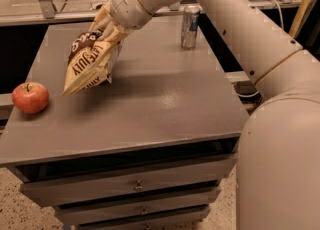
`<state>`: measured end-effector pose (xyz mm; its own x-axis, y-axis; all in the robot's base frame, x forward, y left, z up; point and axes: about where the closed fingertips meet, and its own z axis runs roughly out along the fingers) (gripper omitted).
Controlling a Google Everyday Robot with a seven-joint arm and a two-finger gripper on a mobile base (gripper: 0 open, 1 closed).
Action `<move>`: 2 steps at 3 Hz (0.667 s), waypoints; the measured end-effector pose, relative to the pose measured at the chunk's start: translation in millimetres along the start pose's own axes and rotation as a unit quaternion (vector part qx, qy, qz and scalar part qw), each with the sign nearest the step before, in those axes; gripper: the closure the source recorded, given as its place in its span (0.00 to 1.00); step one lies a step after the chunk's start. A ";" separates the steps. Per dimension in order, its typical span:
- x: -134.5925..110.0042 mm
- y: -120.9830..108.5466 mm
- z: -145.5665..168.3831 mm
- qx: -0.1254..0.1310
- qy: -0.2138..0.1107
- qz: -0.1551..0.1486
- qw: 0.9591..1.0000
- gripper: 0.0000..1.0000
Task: Move brown chip bag near apple
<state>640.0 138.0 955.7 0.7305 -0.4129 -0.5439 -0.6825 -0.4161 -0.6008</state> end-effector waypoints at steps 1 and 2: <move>-9.7 2.4 14.5 -0.007 -0.015 -0.003 1.000 1.00; -21.2 5.3 27.6 -0.017 -0.029 -0.009 0.999 1.00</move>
Offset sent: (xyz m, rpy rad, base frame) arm -0.0290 0.0397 -0.0076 0.0215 0.0308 0.0931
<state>621.5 166.9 947.9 0.7414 -0.3582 -0.5675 -0.6696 -0.4501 -0.5908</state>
